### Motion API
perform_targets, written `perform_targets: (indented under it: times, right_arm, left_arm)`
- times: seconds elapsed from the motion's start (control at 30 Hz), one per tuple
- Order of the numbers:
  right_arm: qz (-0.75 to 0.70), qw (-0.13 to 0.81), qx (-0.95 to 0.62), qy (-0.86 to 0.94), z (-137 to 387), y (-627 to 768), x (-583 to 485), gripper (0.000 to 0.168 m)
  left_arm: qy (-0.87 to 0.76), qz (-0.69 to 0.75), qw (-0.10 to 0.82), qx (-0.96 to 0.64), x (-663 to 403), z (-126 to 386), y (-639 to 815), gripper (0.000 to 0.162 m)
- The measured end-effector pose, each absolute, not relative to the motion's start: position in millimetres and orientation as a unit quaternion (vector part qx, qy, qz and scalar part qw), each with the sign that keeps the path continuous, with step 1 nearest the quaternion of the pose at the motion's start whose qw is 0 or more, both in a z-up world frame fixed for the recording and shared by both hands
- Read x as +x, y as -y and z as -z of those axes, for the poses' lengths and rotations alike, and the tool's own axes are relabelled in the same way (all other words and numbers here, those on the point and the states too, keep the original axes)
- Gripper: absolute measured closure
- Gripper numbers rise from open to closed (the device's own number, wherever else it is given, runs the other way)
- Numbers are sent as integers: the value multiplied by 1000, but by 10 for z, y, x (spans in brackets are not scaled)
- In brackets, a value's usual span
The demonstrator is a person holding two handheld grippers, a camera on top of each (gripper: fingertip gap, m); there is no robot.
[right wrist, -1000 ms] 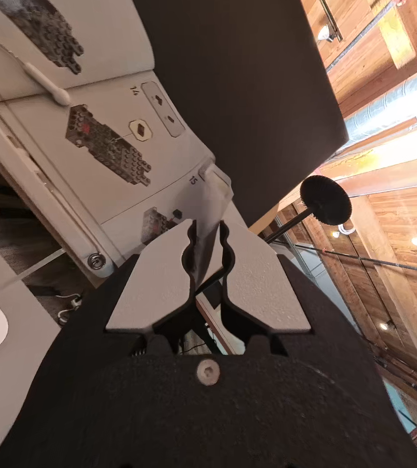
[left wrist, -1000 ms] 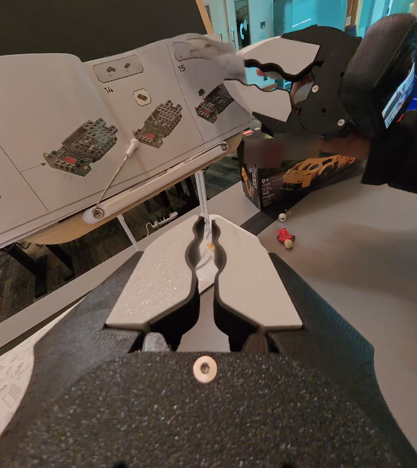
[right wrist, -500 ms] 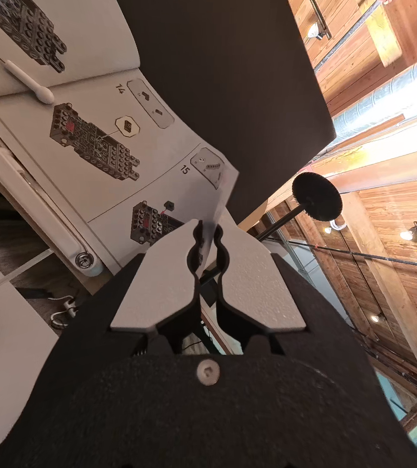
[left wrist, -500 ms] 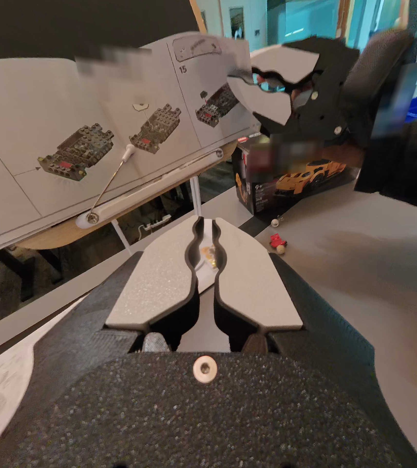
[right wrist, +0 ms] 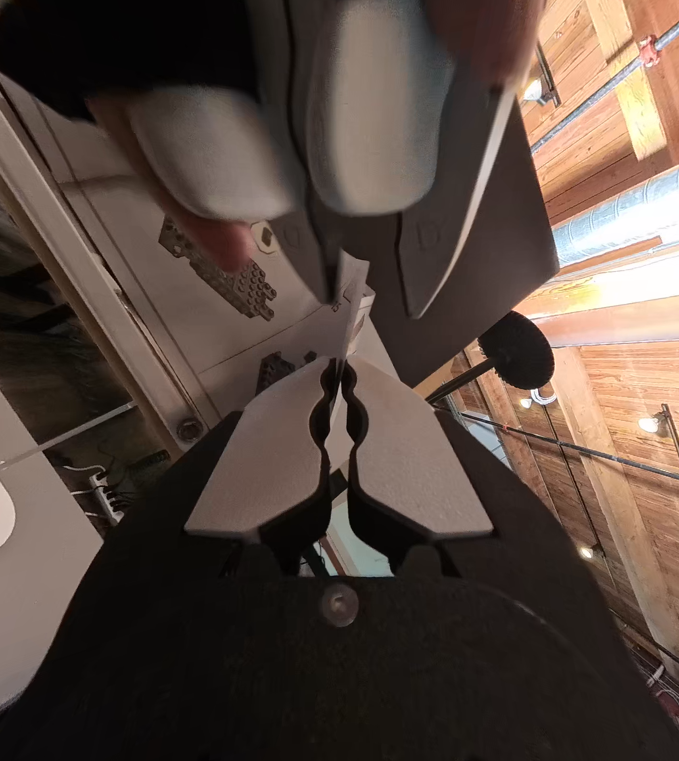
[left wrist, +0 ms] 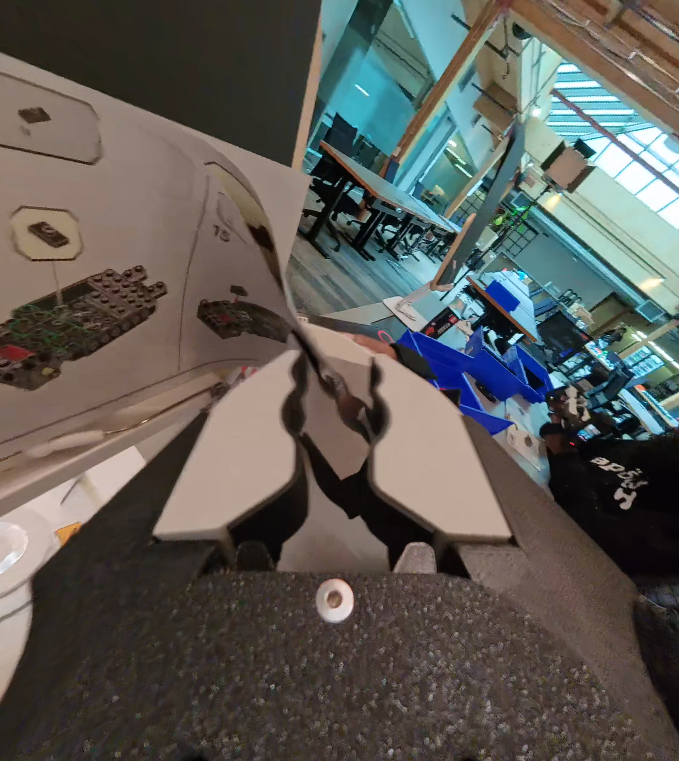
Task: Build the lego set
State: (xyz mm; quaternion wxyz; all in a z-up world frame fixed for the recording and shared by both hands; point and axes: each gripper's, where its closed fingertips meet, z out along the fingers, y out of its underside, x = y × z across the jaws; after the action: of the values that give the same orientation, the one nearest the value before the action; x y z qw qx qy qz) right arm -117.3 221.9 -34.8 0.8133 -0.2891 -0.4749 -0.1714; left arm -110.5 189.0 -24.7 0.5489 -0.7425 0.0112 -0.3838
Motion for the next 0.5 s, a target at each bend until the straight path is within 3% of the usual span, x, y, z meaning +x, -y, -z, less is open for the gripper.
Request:
perform_targets:
  times: [0.1,0.3,0.4,0.5]
  right_arm:
    - [170,808,-294,482,400,-2228,-1165,163]
    - [77,788,-379,479,375,-2245,-784,121]
    - [-51,742,-417,523,412,-1909,-750,118]
    - [-86,696,-448,554,529,-1716,-912,106]
  left_arm:
    - [-19,356,567,-742,-1123,246,-1904,162]
    - [-23,345,565,-749,-1442,267,-1745,162]
    - [-39,343,559,-754,-1615,236,-1620,162]
    - [-48,351,559,-750,-1706,117,-1560,162]
